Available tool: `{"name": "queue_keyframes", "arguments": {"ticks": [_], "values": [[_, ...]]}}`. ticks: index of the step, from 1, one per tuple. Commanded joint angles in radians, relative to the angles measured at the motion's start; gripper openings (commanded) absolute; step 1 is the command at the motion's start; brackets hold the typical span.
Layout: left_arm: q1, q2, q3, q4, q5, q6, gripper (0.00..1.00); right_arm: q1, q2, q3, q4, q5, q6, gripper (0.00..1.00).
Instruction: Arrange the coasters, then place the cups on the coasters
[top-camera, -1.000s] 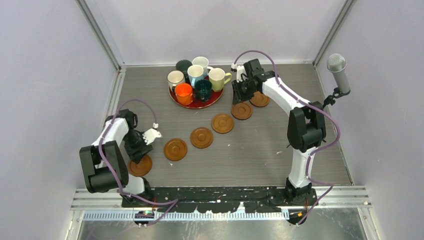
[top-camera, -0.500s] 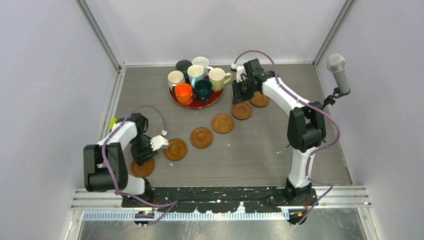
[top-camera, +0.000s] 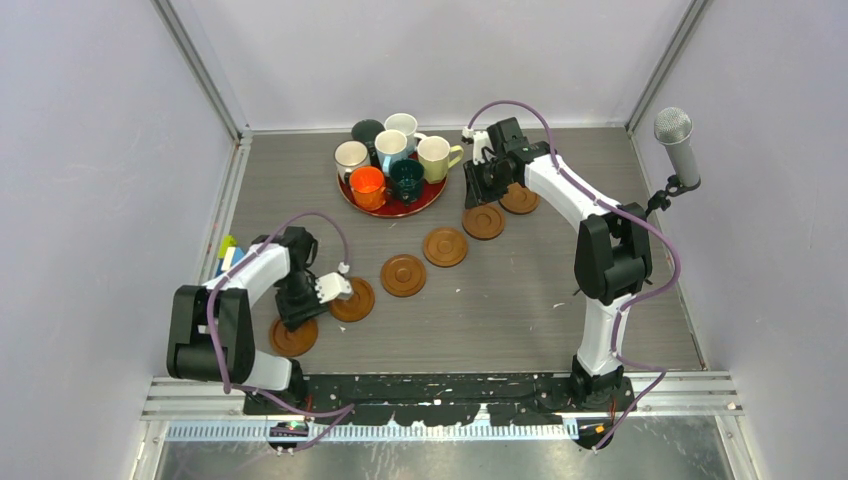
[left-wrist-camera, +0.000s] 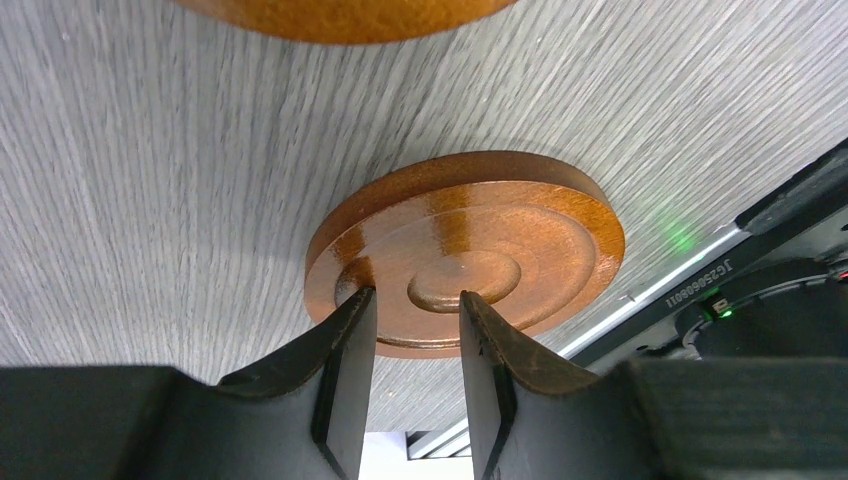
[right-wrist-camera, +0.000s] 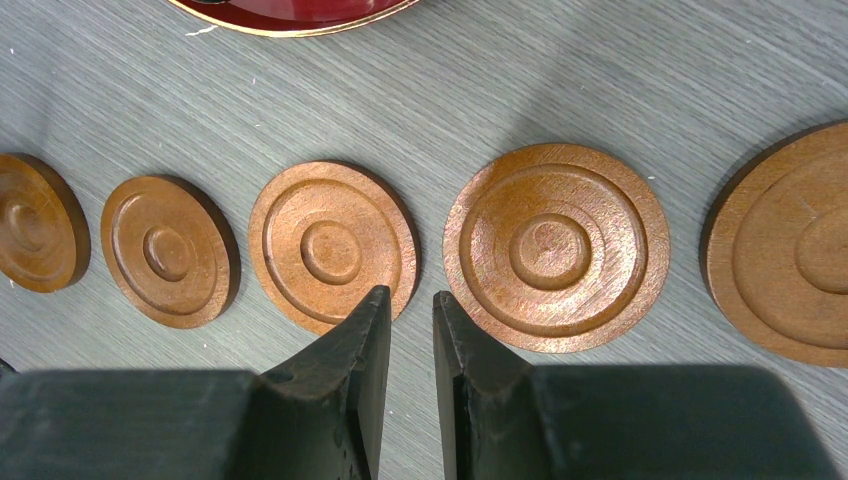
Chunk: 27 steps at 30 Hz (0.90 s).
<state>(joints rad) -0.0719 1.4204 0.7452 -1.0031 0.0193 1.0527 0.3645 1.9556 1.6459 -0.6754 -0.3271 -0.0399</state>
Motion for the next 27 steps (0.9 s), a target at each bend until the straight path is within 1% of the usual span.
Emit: {"name": "queue_keyframes", "arguments": {"ticks": [1,10,18,22,27], "values": [[-0.042,-0.001,-0.019,0.033,0.110,-0.061,0.38,0.005,-0.005,0.027,0.016,-0.013,-0.002,0.27],[-0.063,-0.017,-0.011,0.020,0.109,-0.064,0.39,0.005,-0.007,0.037,0.014,-0.013,-0.007,0.28],[-0.063,-0.096,0.109,-0.122,0.193,-0.093,0.44,0.004,-0.016,0.071,0.009,-0.024,-0.024,0.28],[-0.063,-0.121,0.219,-0.198,0.247,-0.136,0.52,0.004,-0.024,0.103,0.015,-0.051,-0.044,0.30],[-0.061,-0.144,0.398,-0.194,0.319,-0.315,0.66,0.004,-0.029,0.171,0.028,-0.053,-0.092,0.38]]}}
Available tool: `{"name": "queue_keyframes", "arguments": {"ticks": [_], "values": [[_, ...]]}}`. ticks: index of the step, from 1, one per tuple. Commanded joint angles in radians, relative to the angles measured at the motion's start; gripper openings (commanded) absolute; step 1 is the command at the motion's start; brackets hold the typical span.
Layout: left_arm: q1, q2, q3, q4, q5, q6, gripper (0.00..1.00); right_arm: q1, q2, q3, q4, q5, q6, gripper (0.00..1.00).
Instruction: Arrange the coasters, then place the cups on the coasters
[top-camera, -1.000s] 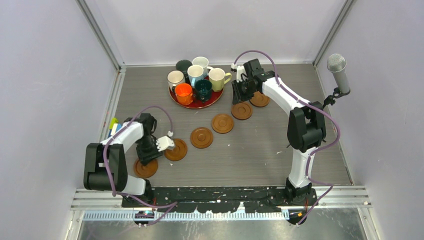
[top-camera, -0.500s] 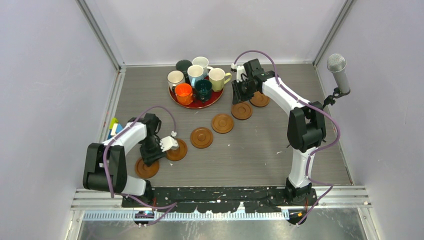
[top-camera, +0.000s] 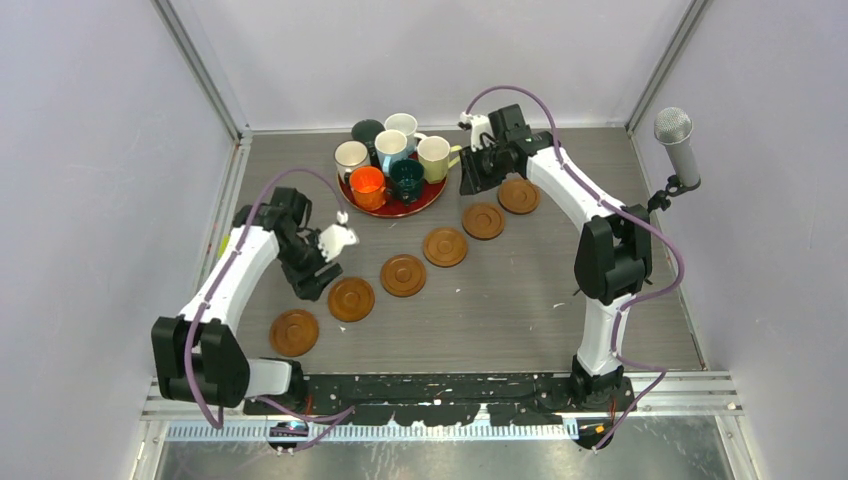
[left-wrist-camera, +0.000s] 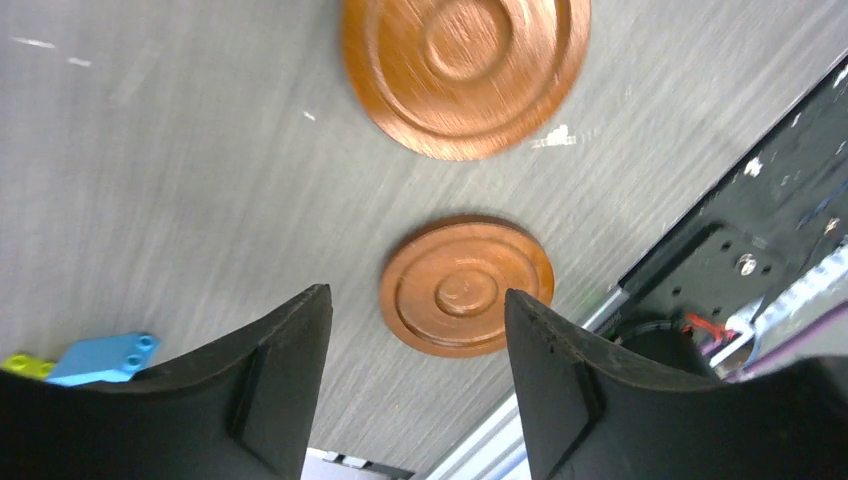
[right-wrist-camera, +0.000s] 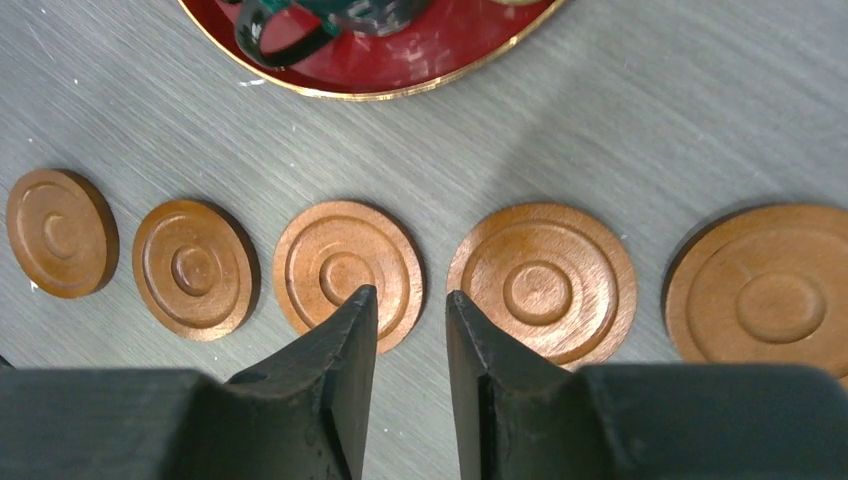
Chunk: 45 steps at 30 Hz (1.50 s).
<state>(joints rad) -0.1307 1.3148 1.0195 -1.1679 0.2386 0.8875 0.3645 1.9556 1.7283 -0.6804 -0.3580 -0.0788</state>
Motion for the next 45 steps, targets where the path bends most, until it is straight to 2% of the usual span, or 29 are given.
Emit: {"name": "queue_keyframes", "arguments": {"ticks": [1,4,7,9,10,12,15,20,22,26,34,45], "values": [[0.000,-0.042,0.158,-0.016,0.111,-0.197,0.69,0.004,-0.027,0.100,0.033,-0.017,-0.066,0.39],[0.017,-0.051,0.240,0.044,0.146,-0.336,0.79,0.004,-0.008,0.173,0.011,-0.016,-0.121,0.50],[0.039,-0.059,0.290,0.114,0.155,-0.457,0.97,0.004,0.030,0.249,-0.027,-0.009,-0.199,0.65],[0.050,-0.066,0.304,0.158,0.145,-0.515,1.00,0.000,0.074,0.342,-0.102,-0.006,-0.316,0.78],[0.052,-0.071,0.307,0.172,0.139,-0.535,1.00,-0.009,0.106,0.416,-0.192,-0.054,-0.415,0.80],[0.054,-0.073,0.315,0.189,0.137,-0.566,1.00,-0.034,0.194,0.556,-0.319,-0.093,-0.512,0.80],[0.081,-0.069,0.323,0.199,0.177,-0.607,1.00,-0.065,0.283,0.664,-0.350,-0.069,-0.621,0.80],[0.124,-0.049,0.344,0.180,0.212,-0.614,1.00,-0.078,0.360,0.700,-0.356,-0.102,-0.867,0.80],[0.126,-0.043,0.340,0.183,0.211,-0.613,1.00,-0.078,0.390,0.710,-0.330,-0.103,-0.917,0.80],[0.164,-0.030,0.327,0.188,0.256,-0.632,1.00,-0.079,0.452,0.751,-0.272,-0.090,-0.933,0.80],[0.169,-0.014,0.336,0.173,0.269,-0.612,1.00,-0.077,0.529,0.770,-0.141,-0.113,-0.939,0.80],[0.171,0.002,0.343,0.172,0.263,-0.598,1.00,-0.049,0.574,0.784,-0.102,-0.147,-0.974,0.79]]}}
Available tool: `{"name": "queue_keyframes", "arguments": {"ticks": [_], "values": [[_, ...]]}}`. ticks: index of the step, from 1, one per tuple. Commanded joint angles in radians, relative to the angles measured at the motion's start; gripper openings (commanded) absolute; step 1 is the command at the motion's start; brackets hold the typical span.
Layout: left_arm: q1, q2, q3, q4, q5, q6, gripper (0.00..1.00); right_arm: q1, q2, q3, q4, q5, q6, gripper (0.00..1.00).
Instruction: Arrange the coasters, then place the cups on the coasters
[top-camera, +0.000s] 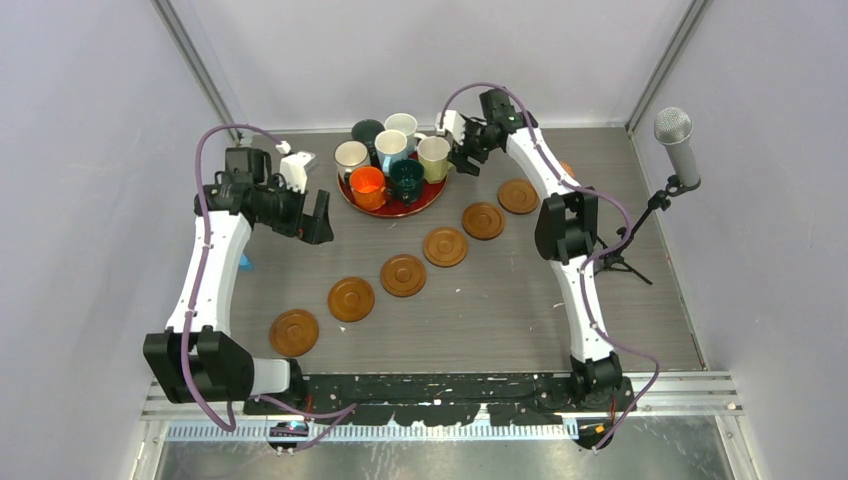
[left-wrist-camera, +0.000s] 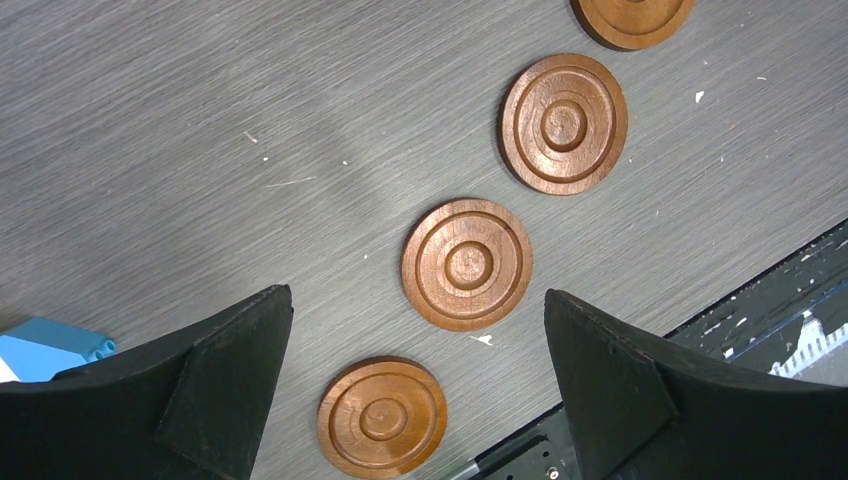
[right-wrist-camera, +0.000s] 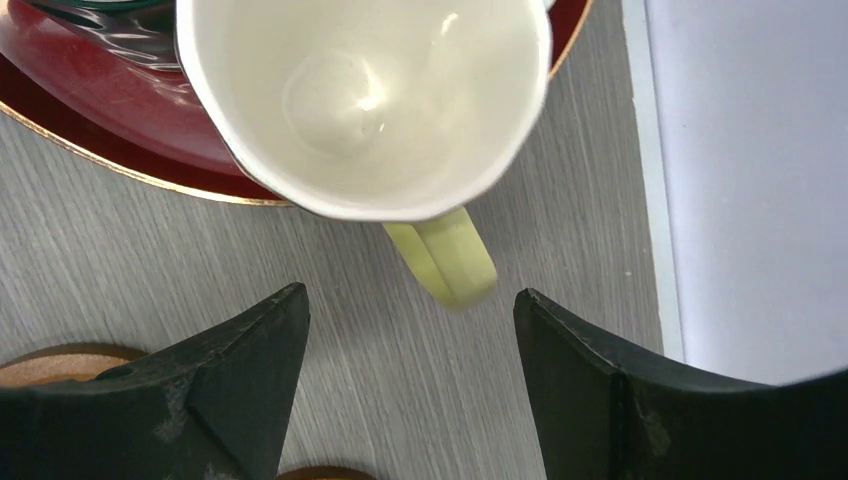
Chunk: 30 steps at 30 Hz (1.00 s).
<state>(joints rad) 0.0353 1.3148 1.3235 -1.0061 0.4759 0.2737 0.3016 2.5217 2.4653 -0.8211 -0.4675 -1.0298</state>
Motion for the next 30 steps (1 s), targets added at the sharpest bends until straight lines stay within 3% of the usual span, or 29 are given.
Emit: {"name": "queue_keyframes", "arguments": {"ticks": [1,21,23,26,30], "values": [[0.006,0.001,0.039,0.009,0.026,0.017,1.00,0.014,0.010,0.046,0.039,-0.042,-0.024,0.79],[0.006,-0.035,0.009,0.005,0.033,0.037,1.00,0.052,-0.068,-0.028,-0.033,-0.077,0.079,0.54],[0.006,-0.040,0.006,0.006,0.032,0.037,1.00,0.058,-0.068,-0.027,-0.014,-0.060,0.114,0.49],[0.006,-0.046,0.003,0.007,0.033,0.038,0.99,0.065,-0.068,-0.027,0.043,-0.005,0.202,0.30],[0.006,-0.049,0.005,0.006,0.035,0.045,0.99,0.065,-0.075,-0.031,0.081,0.050,0.278,0.18]]}}
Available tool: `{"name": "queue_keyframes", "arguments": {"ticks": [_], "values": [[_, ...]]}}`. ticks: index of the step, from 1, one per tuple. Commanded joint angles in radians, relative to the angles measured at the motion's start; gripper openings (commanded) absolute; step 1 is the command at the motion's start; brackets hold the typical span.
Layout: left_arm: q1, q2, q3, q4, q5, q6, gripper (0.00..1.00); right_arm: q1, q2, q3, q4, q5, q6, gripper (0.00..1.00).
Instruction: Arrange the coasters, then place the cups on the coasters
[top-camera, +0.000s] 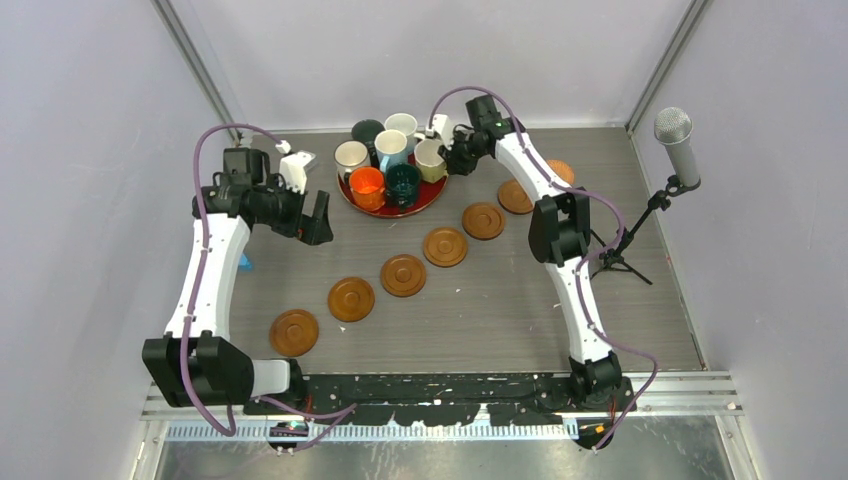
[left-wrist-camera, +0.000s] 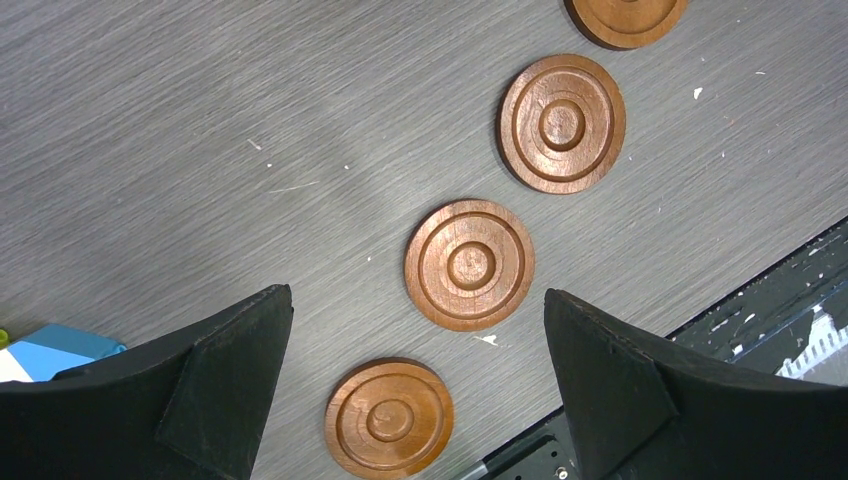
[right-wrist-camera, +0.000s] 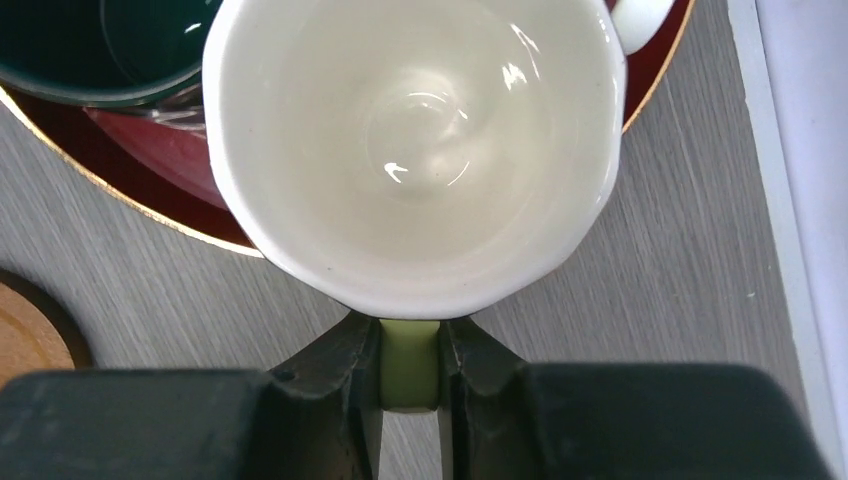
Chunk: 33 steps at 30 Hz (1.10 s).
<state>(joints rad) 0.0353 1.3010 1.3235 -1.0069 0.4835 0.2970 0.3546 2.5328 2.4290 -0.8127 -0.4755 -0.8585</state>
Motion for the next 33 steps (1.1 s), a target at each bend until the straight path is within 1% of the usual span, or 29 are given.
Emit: {"name": "queue_keyframes", "arguments": {"ticks": [1,4,5,9,13,16,19,22,26,29,33], "values": [[0.006,-0.035,0.006,0.007,0.027,0.024,0.99,0.012,-0.087,0.005,0.080,0.072,0.122,0.15],[0.006,-0.033,0.011,0.010,0.028,0.028,0.99,0.012,-0.101,0.000,0.087,0.095,0.158,0.03],[0.006,-0.031,0.011,0.011,0.029,0.029,0.99,0.011,-0.109,-0.006,0.094,0.100,0.176,0.01],[0.006,-0.022,0.015,0.019,0.037,0.029,0.99,0.011,-0.158,-0.058,0.168,0.121,0.281,0.00],[0.006,-0.014,0.015,0.041,0.040,0.020,0.99,0.003,-0.196,-0.076,0.280,0.166,0.458,0.00],[0.006,-0.010,0.015,0.064,0.036,0.019,0.99,-0.009,-0.248,-0.127,0.419,0.207,0.624,0.00],[0.006,-0.003,0.017,0.081,0.037,0.016,1.00,-0.026,-0.319,-0.230,0.552,0.229,0.723,0.00],[0.006,0.009,0.027,0.086,0.043,0.012,1.00,-0.038,-0.379,-0.310,0.639,0.261,0.755,0.00],[0.006,0.017,0.037,0.100,0.044,0.002,1.00,-0.052,-0.418,-0.354,0.667,0.376,0.747,0.00],[0.006,0.020,0.042,0.117,0.051,-0.007,1.00,-0.090,-0.457,-0.403,0.693,0.445,0.785,0.00],[0.006,0.023,0.037,0.145,0.059,-0.018,1.00,-0.148,-0.536,-0.584,0.838,0.556,0.810,0.00]]}}
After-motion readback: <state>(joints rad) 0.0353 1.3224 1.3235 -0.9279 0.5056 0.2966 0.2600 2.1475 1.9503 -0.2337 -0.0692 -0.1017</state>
